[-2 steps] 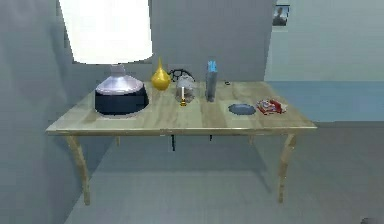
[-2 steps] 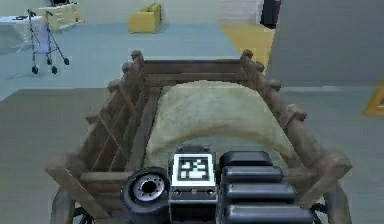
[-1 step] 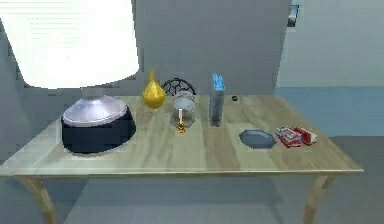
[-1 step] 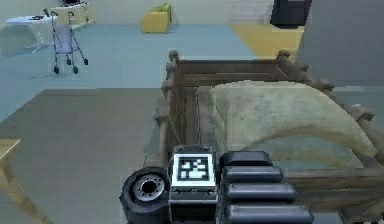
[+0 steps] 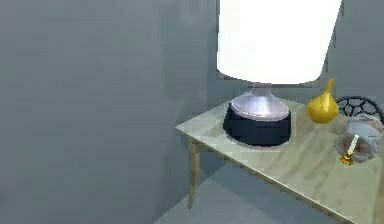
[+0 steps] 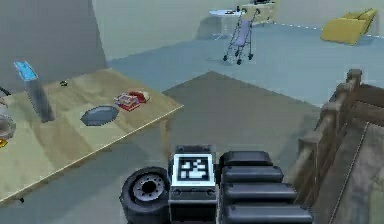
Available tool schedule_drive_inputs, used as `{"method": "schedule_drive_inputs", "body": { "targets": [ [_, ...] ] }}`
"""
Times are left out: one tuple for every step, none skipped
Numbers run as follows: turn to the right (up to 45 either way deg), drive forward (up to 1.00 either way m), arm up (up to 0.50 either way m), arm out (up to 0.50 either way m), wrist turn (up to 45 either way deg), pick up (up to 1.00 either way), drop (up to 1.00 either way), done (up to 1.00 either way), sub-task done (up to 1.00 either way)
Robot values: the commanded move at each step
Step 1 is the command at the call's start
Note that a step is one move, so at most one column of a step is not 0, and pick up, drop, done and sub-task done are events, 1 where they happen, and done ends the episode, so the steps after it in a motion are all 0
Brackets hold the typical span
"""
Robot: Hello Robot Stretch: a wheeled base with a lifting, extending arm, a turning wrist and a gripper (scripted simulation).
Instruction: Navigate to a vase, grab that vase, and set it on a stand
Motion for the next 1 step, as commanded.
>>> {"method": "schedule_drive_inputs", "body": {
  "targets": [
    [-15.0, 0.00, 0.00, 0.00, 0.0, 0.00, 0.00, 0.00, 0.00]
  ]
}}
